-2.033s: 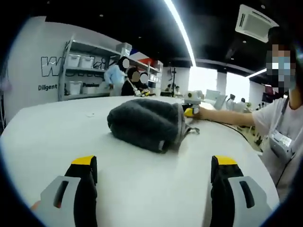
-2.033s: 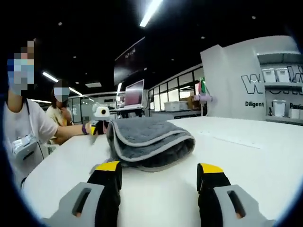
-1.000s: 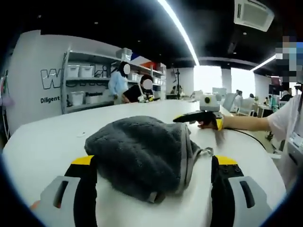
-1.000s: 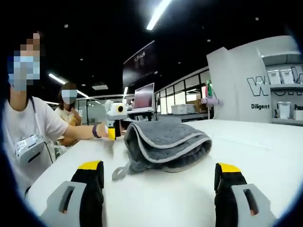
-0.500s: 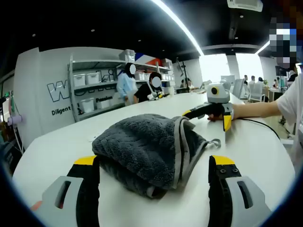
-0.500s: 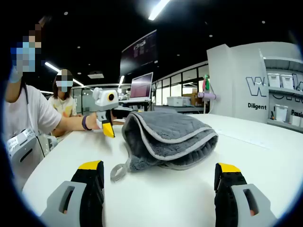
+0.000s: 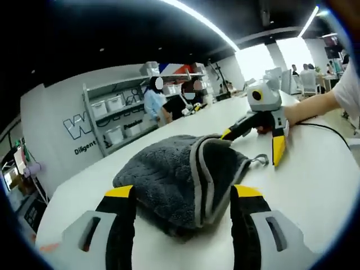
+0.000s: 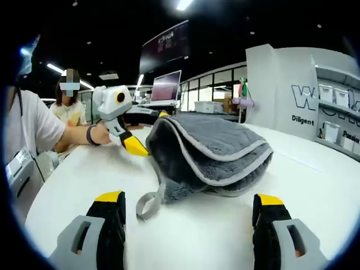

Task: Fold the towel on the table until its edges align and the towel forms a compact rectangular stack.

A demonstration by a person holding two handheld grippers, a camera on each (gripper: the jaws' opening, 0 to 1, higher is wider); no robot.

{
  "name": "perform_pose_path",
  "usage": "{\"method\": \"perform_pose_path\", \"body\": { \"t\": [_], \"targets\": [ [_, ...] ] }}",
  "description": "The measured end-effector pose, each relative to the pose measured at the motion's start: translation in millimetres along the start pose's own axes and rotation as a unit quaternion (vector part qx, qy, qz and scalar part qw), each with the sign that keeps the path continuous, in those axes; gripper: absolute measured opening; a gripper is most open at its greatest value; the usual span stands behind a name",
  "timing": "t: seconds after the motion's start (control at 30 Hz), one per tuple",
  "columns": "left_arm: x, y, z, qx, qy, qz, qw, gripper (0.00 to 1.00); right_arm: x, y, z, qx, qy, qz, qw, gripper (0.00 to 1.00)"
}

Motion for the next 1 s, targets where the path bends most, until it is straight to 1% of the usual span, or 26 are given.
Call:
{"method": "perform_pose_path", "body": {
  "t": [0.03, 0.1, 0.17, 0.23, 0.3, 0.37, 0.43, 0.5, 0.57, 0.67, 0.77, 0.83, 0.9, 1.0],
  "targets": [
    [0.0, -0.1, 0.0, -0.004, 0.004, 0.011, 0.9999, 0.6, -0.3, 3.4, 1.4, -0.003, 0.003, 0.0, 1.0, 0.91],
    [0.8, -0.1, 0.0, -0.008, 0.009, 0.024, 0.9996, 0.58, -2.0, 10.0, 3.1, -0.016, -0.002, 0.004, 0.9999, 0.85],
    [1.0, 1.0, -0.5, -0.01, 0.01, 0.028, 0.9995, 0.54, -4.1, 15.3, 4.5, -0.024, -0.006, 0.012, 0.9996, 0.77],
    [0.6, 2.3, -1.5, -0.011, 0.01, 0.026, 0.9996, 0.5, -5.2, 19.1, 5.6, -0.031, -0.011, 0.021, 0.9992, 0.72],
    [0.0, 4.6, -2.8, -0.013, 0.009, 0.024, 0.9996, 0.45, -5.5, 22.3, 6.3, -0.041, -0.01, 0.032, 0.9986, 0.62],
    [-0.4, 5.9, -3.7, -0.015, 0.007, 0.021, 0.9996, 0.41, -5.7, 24.6, 5.8, -0.044, -0.012, 0.034, 0.9984, 0.51],
    [-0.7, 6.3, -4.5, -0.016, 0.006, 0.024, 0.9996, 0.37, -6.2, 23.6, 3.6, -0.041, -0.018, 0.052, 0.9976, 0.44],
    [-2.3, 5.8, -5.7, -0.017, 0.005, 0.034, 0.9993, 0.32, -7.4, 19.8, 2.1, -0.033, -0.027, 0.082, 0.9957, 0.34],
    [-3.7, 4.3, -5.6, -0.017, 0.003, 0.044, 0.9989, 0.31, -6.8, 15.7, 1.4, -0.022, -0.027, 0.093, 0.995, 0.26],
    [-5.0, 3.1, -6.0, -0.021, 0.006, 0.069, 0.9974, 0.26, -6.0, 15.6, 1.8, -0.023, -0.023, 0.105, 0.9939, 0.25],
    [-6.6, 1.4, -6.6, -0.014, 0.003, 0.074, 0.9971, 0.17, -6.0, 18.4, 2.4, -0.031, -0.023, 0.106, 0.9936, 0.28],
    [-7.3, -0.7, -6.3, -0.013, 0.004, 0.083, 0.9965, 0.17, -5.5, 17.8, 3.6, -0.031, -0.019, 0.114, 0.9928, 0.3],
    [-7.4, -1.9, -5.9, -0.013, 0.006, 0.093, 0.9955, 0.16, -5.6, 15.4, 4.8, -0.023, -0.019, 0.124, 0.9918, 0.3],
    [-7.8, -2.1, -5.1, -0.011, 0.007, 0.099, 0.995, 0.15, -6.1, 13.1, 4.3, -0.021, -0.02, 0.141, 0.9895, 0.29]
  ]
}}
Point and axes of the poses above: the point that each gripper's makers call its tool centre point, and the gripper's own axes: z roughly forward along the fingers, y roughly to its left, x roughly out of its underside, the point moved 7 cm from there along -z, roughly backward along the fingers, and after that the axes turned 8 degrees about -y, right-handed, at the moved point
